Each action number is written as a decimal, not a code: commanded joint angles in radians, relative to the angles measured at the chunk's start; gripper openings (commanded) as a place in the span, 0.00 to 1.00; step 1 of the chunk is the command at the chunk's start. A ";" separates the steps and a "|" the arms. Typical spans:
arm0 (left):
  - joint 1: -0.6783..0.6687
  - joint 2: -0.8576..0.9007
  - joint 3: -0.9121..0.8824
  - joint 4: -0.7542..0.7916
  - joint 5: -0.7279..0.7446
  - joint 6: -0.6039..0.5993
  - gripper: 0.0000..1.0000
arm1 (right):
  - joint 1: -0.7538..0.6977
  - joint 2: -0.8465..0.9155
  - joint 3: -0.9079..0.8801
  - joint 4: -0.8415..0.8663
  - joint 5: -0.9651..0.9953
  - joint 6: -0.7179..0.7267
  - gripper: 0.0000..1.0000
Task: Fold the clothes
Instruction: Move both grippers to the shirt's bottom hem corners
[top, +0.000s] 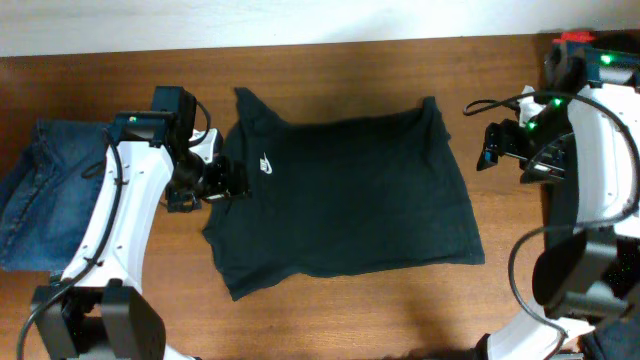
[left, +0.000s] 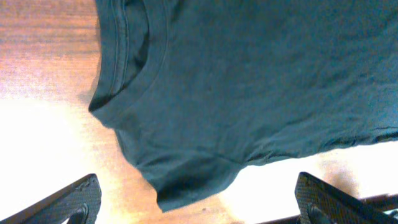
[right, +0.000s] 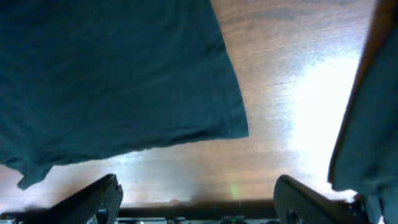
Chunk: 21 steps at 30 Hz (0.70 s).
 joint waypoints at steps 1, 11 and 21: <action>0.000 -0.088 0.000 -0.025 -0.001 0.013 0.99 | -0.003 -0.135 -0.009 -0.028 -0.008 -0.019 0.83; -0.041 -0.298 -0.098 -0.058 -0.002 0.012 0.99 | -0.003 -0.464 -0.284 0.074 -0.006 0.046 0.88; -0.066 -0.349 -0.492 0.109 0.110 -0.039 0.99 | -0.003 -0.628 -0.777 0.445 -0.083 0.111 0.90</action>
